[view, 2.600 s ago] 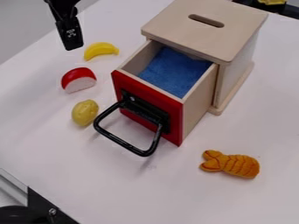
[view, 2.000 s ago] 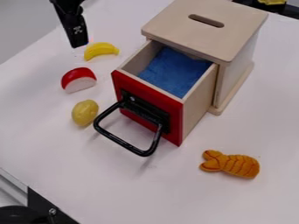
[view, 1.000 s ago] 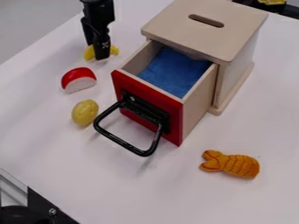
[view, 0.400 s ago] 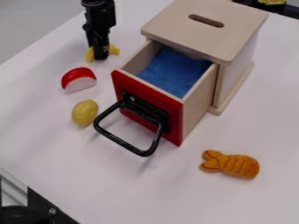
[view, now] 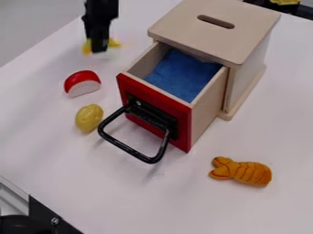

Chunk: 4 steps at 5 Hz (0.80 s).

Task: Take the yellow fruit and put it into the drawer

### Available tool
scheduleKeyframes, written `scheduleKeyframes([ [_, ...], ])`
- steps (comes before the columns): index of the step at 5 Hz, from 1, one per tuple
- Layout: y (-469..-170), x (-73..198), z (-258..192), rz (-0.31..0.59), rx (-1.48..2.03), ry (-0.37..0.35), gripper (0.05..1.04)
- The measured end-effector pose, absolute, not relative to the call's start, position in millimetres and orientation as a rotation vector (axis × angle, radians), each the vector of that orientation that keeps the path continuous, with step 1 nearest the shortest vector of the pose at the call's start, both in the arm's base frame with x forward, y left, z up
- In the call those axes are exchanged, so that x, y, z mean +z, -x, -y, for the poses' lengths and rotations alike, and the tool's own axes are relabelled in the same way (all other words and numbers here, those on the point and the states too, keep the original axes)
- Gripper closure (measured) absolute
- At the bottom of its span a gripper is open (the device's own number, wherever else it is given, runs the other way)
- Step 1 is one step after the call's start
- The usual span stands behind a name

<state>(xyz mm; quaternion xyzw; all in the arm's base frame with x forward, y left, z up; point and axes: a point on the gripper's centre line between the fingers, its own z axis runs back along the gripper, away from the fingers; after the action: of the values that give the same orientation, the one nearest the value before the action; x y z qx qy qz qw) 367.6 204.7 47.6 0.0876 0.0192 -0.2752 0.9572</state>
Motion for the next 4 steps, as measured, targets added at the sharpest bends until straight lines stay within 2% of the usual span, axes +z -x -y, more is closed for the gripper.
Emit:
scheduleKeyframes([
  [1, -361, 91, -187, 0.009, -0.578, -0.176, 0.689],
  [2, -340, 133, -155, 0.074, -0.630, -0.177, 0.689],
  [3, -319, 151, -105, 0.104, -0.756, -0.134, 0.689],
  [4, -303, 151, -62, 0.117, -0.870, -0.087, 0.689],
])
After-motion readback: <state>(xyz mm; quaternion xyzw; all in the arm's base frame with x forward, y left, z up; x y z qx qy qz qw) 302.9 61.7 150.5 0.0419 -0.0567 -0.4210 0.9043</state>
